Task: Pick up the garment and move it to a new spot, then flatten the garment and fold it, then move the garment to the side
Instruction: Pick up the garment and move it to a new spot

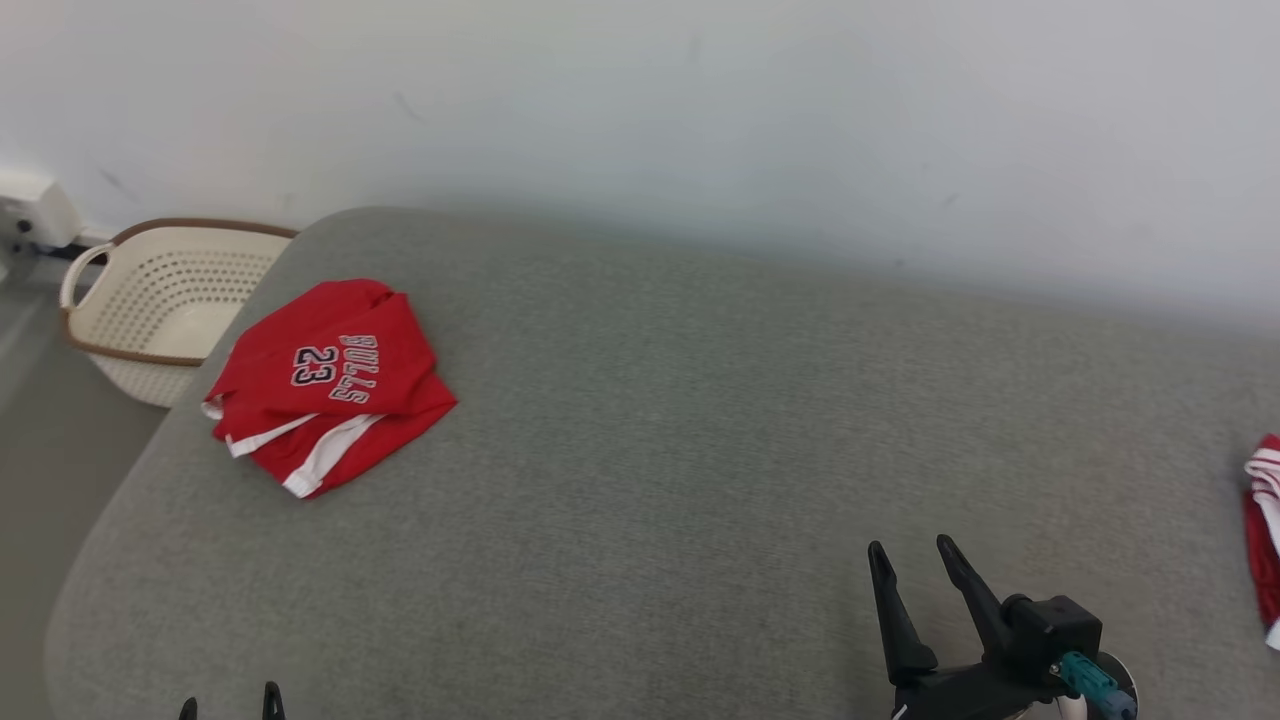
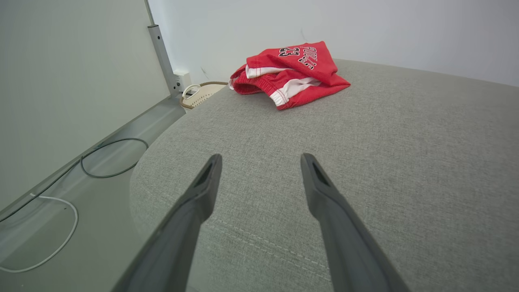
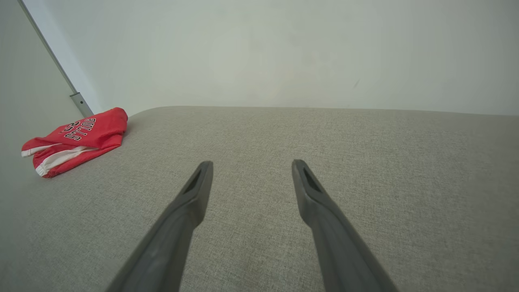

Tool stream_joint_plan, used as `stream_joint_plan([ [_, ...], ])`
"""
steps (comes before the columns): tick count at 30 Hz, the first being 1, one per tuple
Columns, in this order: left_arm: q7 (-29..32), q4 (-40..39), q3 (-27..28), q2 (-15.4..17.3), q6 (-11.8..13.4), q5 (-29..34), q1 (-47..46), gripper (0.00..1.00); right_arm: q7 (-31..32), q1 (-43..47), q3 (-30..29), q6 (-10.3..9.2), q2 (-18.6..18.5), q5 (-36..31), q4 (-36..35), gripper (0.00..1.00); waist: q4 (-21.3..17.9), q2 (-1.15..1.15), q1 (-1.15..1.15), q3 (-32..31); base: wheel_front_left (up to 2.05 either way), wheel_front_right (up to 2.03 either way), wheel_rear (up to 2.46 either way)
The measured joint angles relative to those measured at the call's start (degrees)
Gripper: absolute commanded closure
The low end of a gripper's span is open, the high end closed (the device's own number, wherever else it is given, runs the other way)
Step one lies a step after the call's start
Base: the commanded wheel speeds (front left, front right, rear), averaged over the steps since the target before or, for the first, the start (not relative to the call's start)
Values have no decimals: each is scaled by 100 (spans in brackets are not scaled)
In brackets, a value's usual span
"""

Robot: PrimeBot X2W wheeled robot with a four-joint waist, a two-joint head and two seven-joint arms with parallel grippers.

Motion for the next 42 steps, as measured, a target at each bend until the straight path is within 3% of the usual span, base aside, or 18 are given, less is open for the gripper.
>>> stream_joint_plan([
  [20, -1, -307, 199, -5, 264, -176, 206, 0, 1, -20, 80, 0, -49, -48, -90, 0, 1326, 0, 0, 159, 0, 0, 0],
  [31, -1, -452, 283, -8, 401, -208, 339, 0, 0, -6, 43, 0, -15, -69, -37, 0, 1584, 0, 0, 127, 0, 0, 0],
  [36, -1, -433, 364, -3, 213, -245, 216, 0, 0, 1, -7, 0, 1, -70, 7, 0, 1531, 0, 0, 151, 0, 0, 0],
  [42, -1, -162, 468, 167, -268, -403, -433, 0, 1, -55, 32, 0, -129, -105, -89, 0, 1416, 0, 0, 310, 0, 0, 0],
])
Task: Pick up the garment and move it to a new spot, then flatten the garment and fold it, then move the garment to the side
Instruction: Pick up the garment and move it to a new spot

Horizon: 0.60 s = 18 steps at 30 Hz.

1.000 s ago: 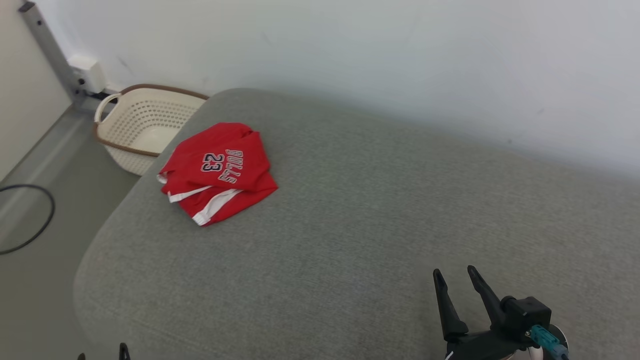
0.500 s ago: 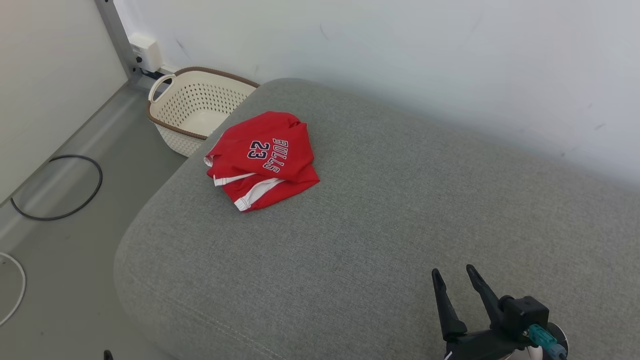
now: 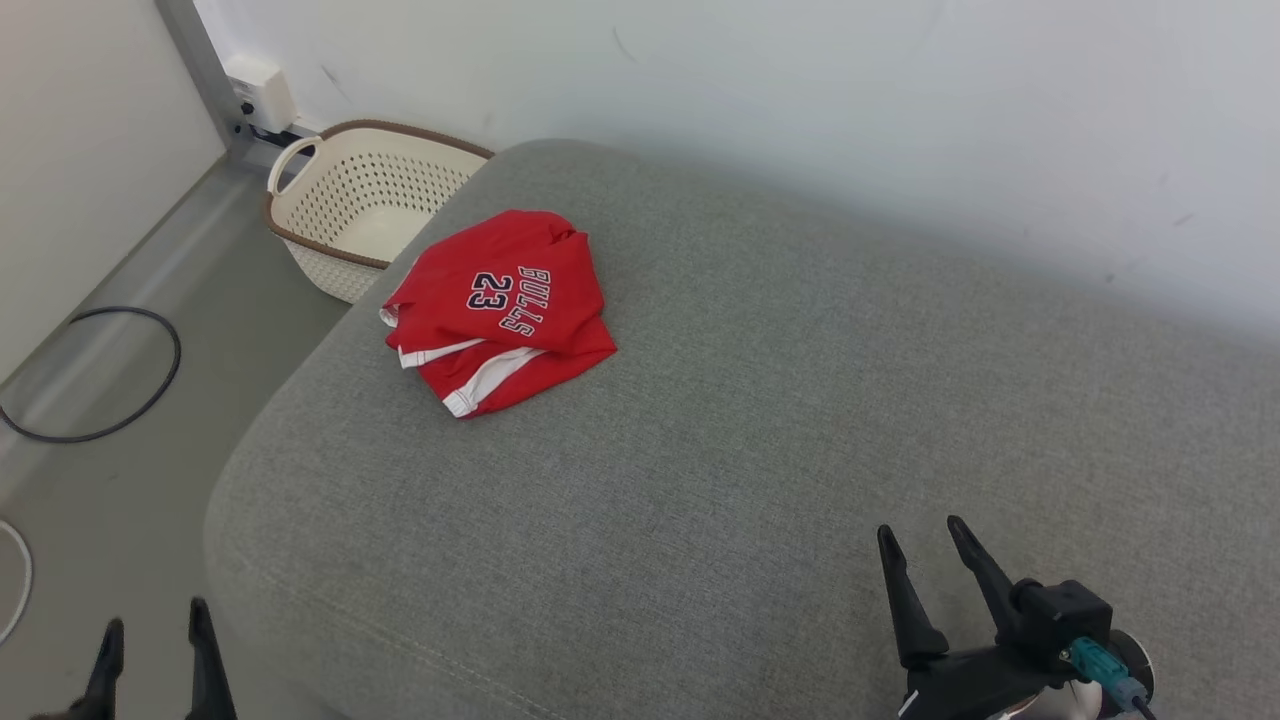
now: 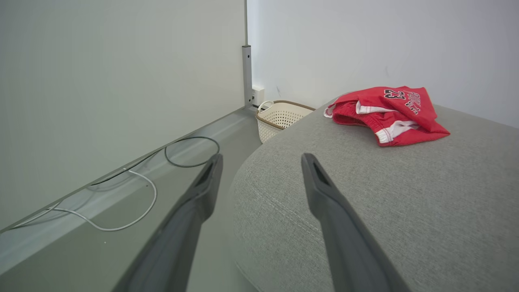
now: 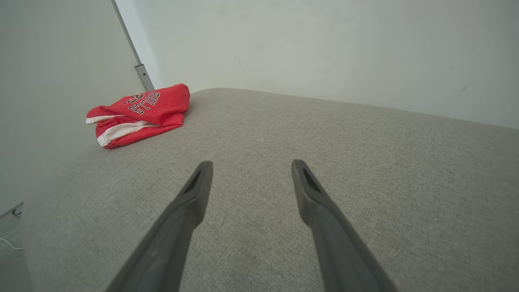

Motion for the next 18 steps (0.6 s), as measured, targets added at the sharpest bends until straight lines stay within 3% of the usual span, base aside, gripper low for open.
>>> stream_joint_plan([
  [10, 0, 1266, -83, 428, -689, -215, -1805, 0, 0, -413, 71, 0, -393, -41, -292, 0, -303, 1, 1, 568, 0, 0, 0],
  [18, -7, 2554, -277, 912, -939, -466, -3318, 0, -1, -736, 88, 0, -684, -41, -547, 0, -675, 1, 1, 1124, 0, 0, 0],
])
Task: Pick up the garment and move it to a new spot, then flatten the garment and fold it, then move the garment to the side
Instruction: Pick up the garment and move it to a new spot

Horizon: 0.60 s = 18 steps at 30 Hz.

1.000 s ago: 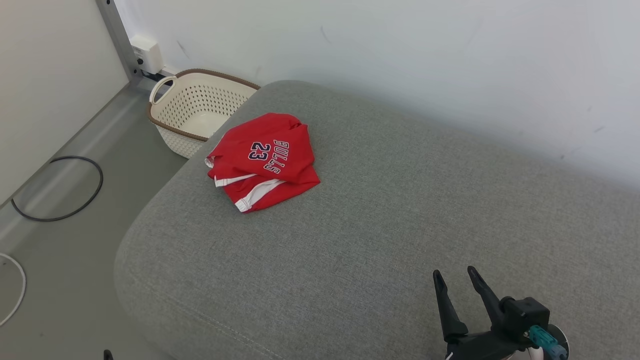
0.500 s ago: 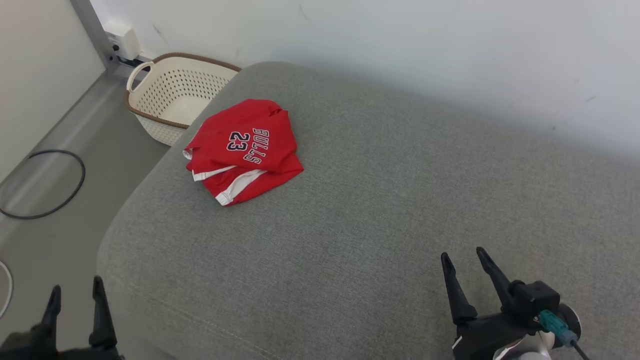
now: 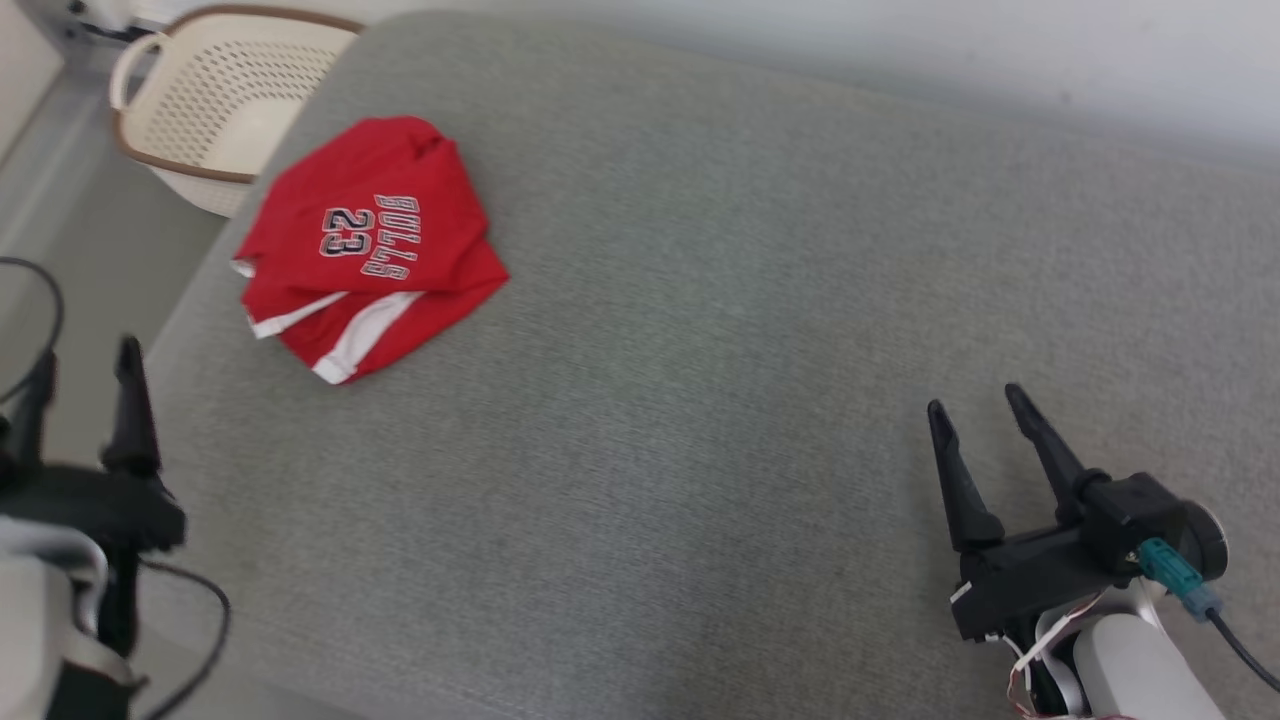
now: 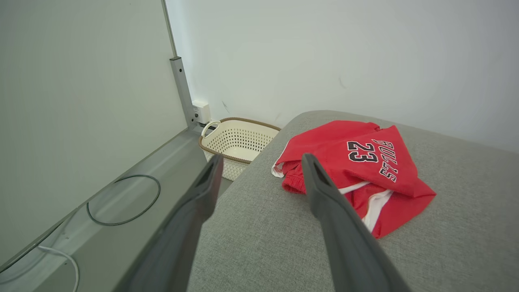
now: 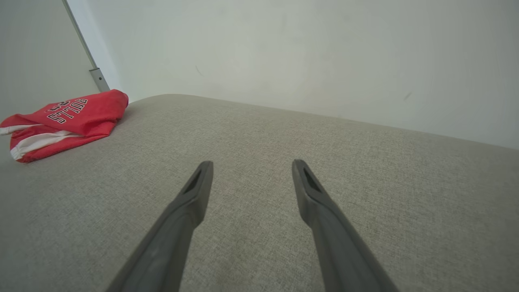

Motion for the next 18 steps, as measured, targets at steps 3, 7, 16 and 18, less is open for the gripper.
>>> stream_joint_plan([
  [3, 0, 425, -219, 257, -34, -63, -536, 0, 0, -86, 22, 0, -71, 11, -67, 0, -174, 0, 0, 192, 0, 0, 0],
  [7, 102, 856, -724, 399, -54, -307, -1015, 0, 1, -153, 63, 0, -159, 33, -144, 0, -409, 0, 0, 429, 0, 0, 0],
  [16, 526, 1296, -1708, 914, -53, -1350, -1522, 0, 0, -315, 55, 0, -240, 87, -219, 0, -910, 0, 0, 860, 0, 0, 0],
  [18, 623, 1418, -1824, 984, -54, -1541, -1606, 0, 1, -318, 49, 0, -250, 88, -225, 0, -1000, 0, 0, 946, 0, 0, 0],
])
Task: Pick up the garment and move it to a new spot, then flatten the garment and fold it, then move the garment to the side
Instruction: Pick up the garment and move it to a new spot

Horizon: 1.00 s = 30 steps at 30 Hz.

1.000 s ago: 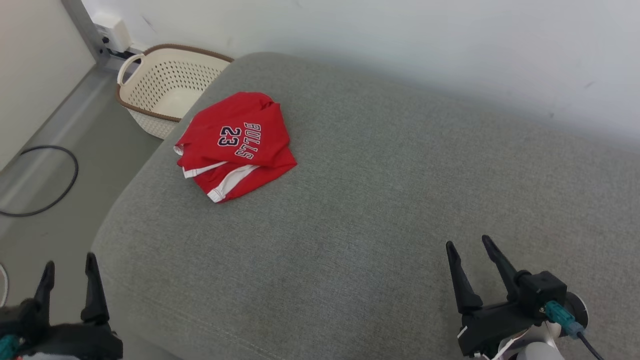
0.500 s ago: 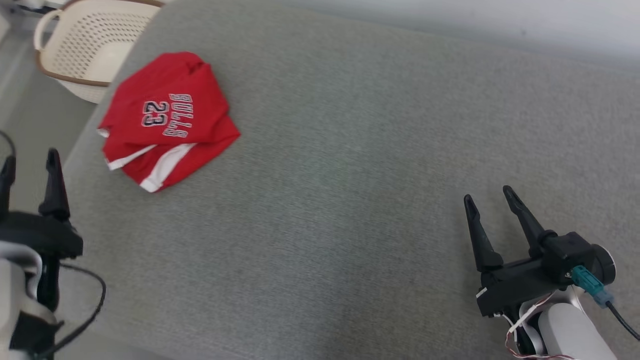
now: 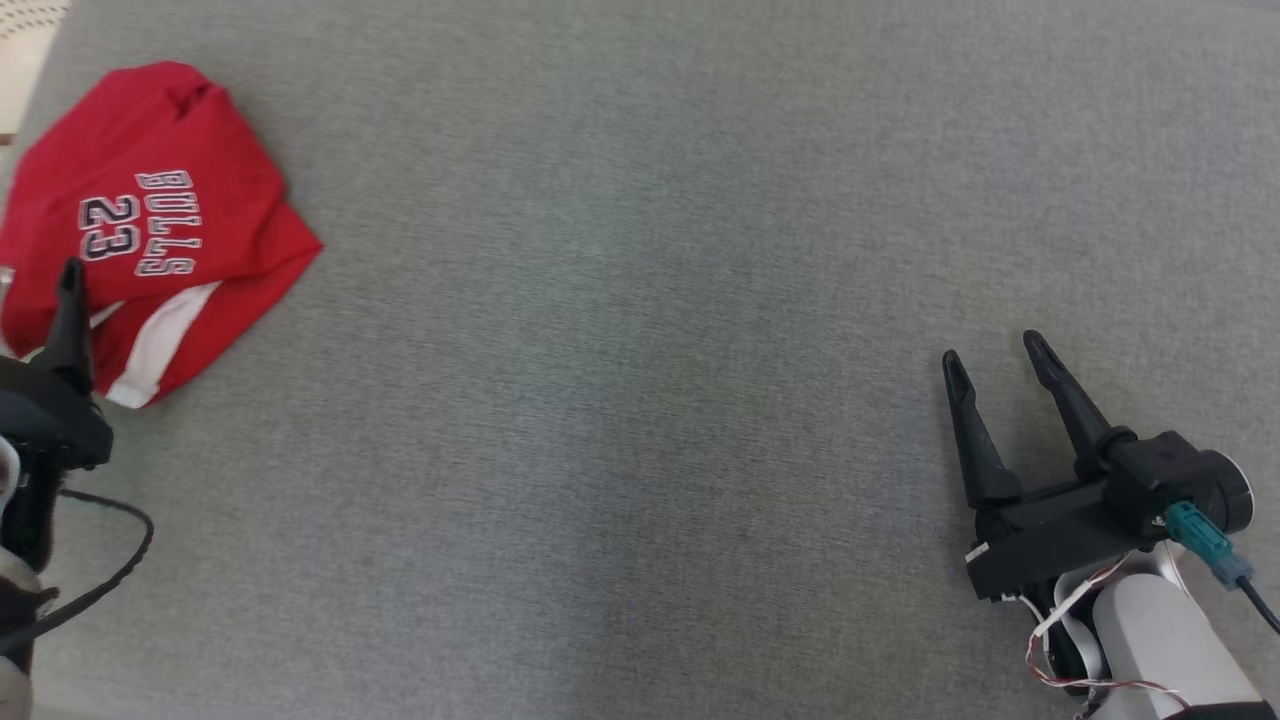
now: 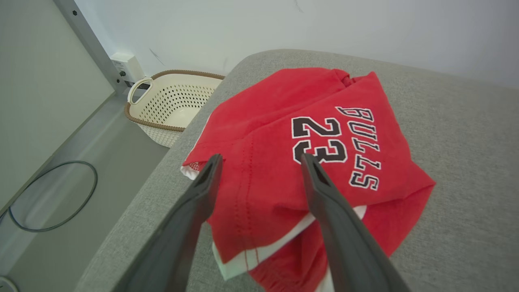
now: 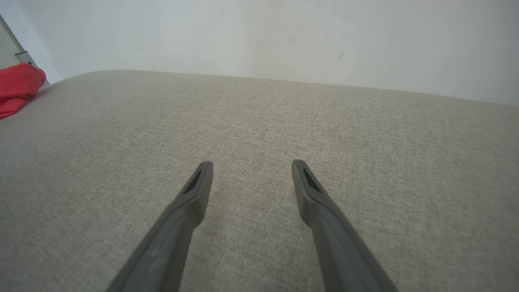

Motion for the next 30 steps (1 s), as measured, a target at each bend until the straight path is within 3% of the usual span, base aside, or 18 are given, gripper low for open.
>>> stream_joint_plan([
  [4, 15, 334, -67, 137, 1, -74, -140, 0, -1, -105, 8, 0, -13, 27, -29, 0, -160, 0, 0, 147, 0, 0, 0],
  [10, 47, 735, -198, 91, 1, -197, -292, 0, -3, -159, 0, 0, -3, 44, -54, 0, -330, 0, -1, 278, 0, 0, 0],
  [12, 47, 845, -213, 76, 1, -311, -332, 100, -3, -178, -15, 0, 11, 49, -43, 0, -356, -1, -1, 294, 0, 0, 0],
  [18, -283, 771, -565, 89, 1, -250, -410, 100, -3, -187, -51, 0, 62, 49, 4, 0, -369, 0, -1, 216, 0, 0, 0],
  [25, -588, -131, -1246, 92, 1, 30, -554, 100, -1, -88, -52, 0, 282, 110, 90, 0, -379, 0, -1, -49, 0, 0, 0],
  [30, -606, -1035, -1604, -286, 1, 156, -526, 100, -1, -55, -30, 0, 426, 160, 176, 0, -424, -1, -1, -297, 0, 0, 0],
])
